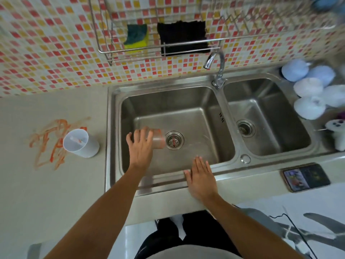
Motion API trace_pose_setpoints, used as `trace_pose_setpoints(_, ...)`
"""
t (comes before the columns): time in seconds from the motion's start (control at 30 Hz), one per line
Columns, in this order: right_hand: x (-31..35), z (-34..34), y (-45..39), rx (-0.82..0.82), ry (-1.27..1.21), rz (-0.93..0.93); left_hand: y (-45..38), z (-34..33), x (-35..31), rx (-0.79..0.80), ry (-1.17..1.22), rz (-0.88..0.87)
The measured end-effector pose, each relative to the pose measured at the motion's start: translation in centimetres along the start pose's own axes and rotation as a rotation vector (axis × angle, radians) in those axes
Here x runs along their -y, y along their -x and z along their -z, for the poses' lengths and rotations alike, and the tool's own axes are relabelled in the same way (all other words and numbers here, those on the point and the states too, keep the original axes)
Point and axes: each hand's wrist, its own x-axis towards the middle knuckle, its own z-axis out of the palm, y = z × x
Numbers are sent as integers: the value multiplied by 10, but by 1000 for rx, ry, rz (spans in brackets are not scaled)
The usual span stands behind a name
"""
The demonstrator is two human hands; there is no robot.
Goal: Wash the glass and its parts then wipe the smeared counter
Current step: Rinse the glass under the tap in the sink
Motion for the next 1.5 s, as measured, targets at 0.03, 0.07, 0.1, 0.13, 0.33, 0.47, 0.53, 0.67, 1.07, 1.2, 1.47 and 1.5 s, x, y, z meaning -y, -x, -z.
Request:
trace_pose_setpoints(0.03,-4,5,-3,-4,-25,4,-5,3,-4,-23,38,20)
trace_pose_setpoints(0.07,-10,11,-10,-10,-42,-1,-11,8,-9,-43,56,33)
trace_pose_setpoints(0.1,-17,18,-20,-21,-54,-4,-17,12,-14,-68,62,48)
trace_pose_setpoints(0.13,-24,25,-32,-38,-65,-3,-25,16,-19,-91,72,66)
trace_pose_setpoints(0.33,-80,91,-117,-173,-142,-32,-68,43,-58,-147,253,175)
trace_pose_setpoints(0.47,-106,136,-182,-239,-276,-79,-106,70,-90,-136,479,276)
trace_pose_setpoints(0.53,-112,154,-208,-259,-305,-82,-123,86,-100,-124,574,273)
trace_pose_setpoints(0.67,-115,173,-248,-228,-411,-82,-144,99,-104,-131,870,158)
trace_pose_setpoints(1.07,-106,167,-265,-293,-300,-18,-173,78,-122,-68,997,234)
trace_pose_setpoints(1.2,-106,167,-267,-292,-226,18,-175,80,-125,-70,1005,232)
trace_pose_setpoints(1.47,-114,173,-273,-297,-233,22,-171,76,-129,-27,1002,219)
trace_pose_setpoints(1.5,-115,174,-274,-295,-251,21,-170,76,-131,-19,1006,214)
